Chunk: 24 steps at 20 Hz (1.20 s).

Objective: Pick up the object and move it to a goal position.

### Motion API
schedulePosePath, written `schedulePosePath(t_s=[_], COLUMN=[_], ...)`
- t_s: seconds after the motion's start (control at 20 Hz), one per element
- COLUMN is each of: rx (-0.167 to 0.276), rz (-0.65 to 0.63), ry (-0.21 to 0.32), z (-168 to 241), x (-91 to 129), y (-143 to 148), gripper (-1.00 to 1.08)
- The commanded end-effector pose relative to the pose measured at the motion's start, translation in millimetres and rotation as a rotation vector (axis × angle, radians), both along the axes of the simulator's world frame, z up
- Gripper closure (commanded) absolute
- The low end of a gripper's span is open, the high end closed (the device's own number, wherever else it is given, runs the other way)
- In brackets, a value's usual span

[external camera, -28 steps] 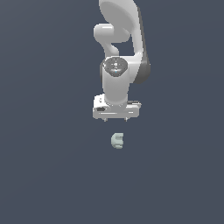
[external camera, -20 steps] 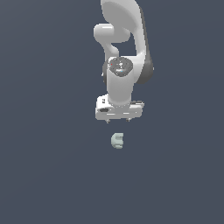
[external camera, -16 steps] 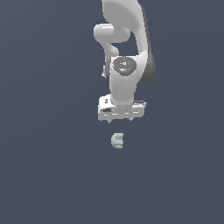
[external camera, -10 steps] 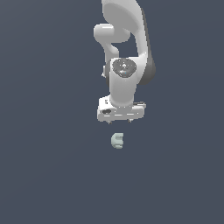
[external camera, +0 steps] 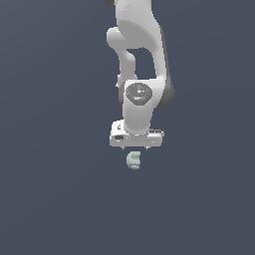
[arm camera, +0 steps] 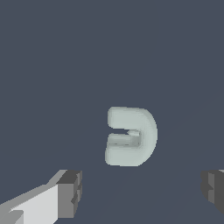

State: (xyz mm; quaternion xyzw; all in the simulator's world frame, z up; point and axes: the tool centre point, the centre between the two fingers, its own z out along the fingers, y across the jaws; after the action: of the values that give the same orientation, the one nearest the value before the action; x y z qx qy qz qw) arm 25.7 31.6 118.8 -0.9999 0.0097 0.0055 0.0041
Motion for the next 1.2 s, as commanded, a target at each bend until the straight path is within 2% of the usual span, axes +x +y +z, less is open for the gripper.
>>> schedulePosePath(t_s=[0.0,0.3,0.65,1.15], rx=[-0.003,-0.008,-0.008,-0.009], rz=[-0.029,-0.068,-0.070,-0.073], ry=[-0.004,-0.010,-0.009,-0.010], z=[-10,-25,-30,-74], x=[7,16,16,16], y=[-2,-5,-5,-5], gripper=[-0.92,-0.92,-0.92,-0.92])
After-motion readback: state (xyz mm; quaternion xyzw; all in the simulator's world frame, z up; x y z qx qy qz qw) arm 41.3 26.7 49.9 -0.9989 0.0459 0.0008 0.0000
